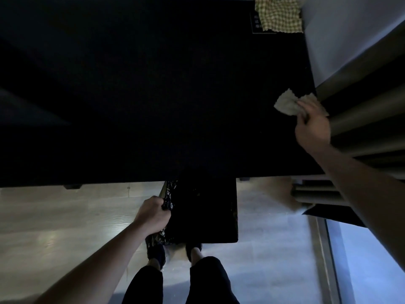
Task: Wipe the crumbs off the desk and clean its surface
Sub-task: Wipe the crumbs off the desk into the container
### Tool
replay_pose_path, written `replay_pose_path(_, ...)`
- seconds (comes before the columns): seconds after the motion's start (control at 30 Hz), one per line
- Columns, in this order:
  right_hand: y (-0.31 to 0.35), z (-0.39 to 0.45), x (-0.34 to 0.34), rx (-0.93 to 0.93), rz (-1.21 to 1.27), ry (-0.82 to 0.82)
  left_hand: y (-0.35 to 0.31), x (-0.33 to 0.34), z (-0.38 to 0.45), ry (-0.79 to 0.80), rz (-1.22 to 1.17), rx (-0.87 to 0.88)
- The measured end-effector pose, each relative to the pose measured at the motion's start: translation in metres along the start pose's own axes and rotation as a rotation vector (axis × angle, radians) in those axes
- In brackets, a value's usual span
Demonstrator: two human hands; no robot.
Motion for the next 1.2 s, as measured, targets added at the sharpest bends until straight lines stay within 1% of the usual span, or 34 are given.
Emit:
replay_pose_path(0.07, -0.002, 0.003, 0.01, 0.003, -0.112, -0.005, -0.002, 0.002, -0.001, -0.009, -0.009, 0.008)
replay_pose_path(0.13, 0.012, -0.009, 0.02, -0.037, -0.217, -0.03, -0.005, 0.005, -0.002, -0.008, -0.03, 0.016)
replay_pose_path(0.17, 0.023, -0.019, 0.024, -0.062, -0.225, -0.037, -0.005, 0.006, -0.003, -0.009, -0.04, 0.011)
replay_pose_path(0.3, 0.076, -0.083, 0.045, -0.203, -0.104, 0.059, -0.004, 0.011, -0.006, 0.006, -0.07, -0.028)
replay_pose_path(0.43, 0.122, -0.164, 0.07, -0.379, 0.04, 0.264, -0.006, 0.012, -0.008, 0.026, -0.08, -0.016)
replay_pose_path(0.53, 0.133, -0.201, 0.07, -0.417, 0.2, 0.381, -0.01, 0.011, -0.009, 0.029, -0.047, 0.018)
replay_pose_path(0.6, 0.132, -0.201, 0.062, -0.399, 0.275, 0.423, -0.01, 0.01, -0.007, 0.023, -0.026, 0.028)
replay_pose_path(0.63, 0.129, -0.189, 0.056, -0.379, 0.291, 0.401, -0.009, 0.009, -0.006, 0.021, -0.017, 0.03)
replay_pose_path(0.73, 0.103, -0.118, 0.037, -0.244, 0.287, 0.236, -0.007, 0.006, -0.003, 0.014, -0.002, 0.026)
replay_pose_path(0.83, 0.071, -0.033, 0.017, -0.168, 0.212, 0.037, -0.009, 0.004, -0.002, 0.007, -0.007, 0.019)
replay_pose_path(0.9, 0.042, 0.021, 0.011, -0.059, 0.15, -0.034, -0.011, 0.003, -0.002, 0.009, -0.022, 0.021)
replay_pose_path(0.97, 0.022, 0.063, 0.007, 0.033, 0.08, -0.038, -0.014, 0.002, -0.002, 0.007, -0.026, 0.033)
replay_pose_path(1.03, 0.016, 0.095, 0.005, 0.06, 0.012, -0.024, -0.017, -0.001, -0.002, 0.007, -0.019, 0.058)
replay_pose_path(1.13, 0.012, 0.13, 0.014, 0.106, -0.094, 0.089, -0.02, -0.004, -0.004, 0.012, -0.028, 0.082)
replay_pose_path(1.2, 0.005, 0.138, 0.023, 0.175, -0.126, 0.168, -0.019, -0.006, -0.005, 0.003, -0.032, 0.078)
Point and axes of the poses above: each hand's wrist, its own z-axis towards the middle knuckle, its own x-axis out of the palm, y = z × x, the point moved 8 cm from there along z, towards the middle knuckle, and after that the axes turned 2 degrees about x, right-handed, at the moved point
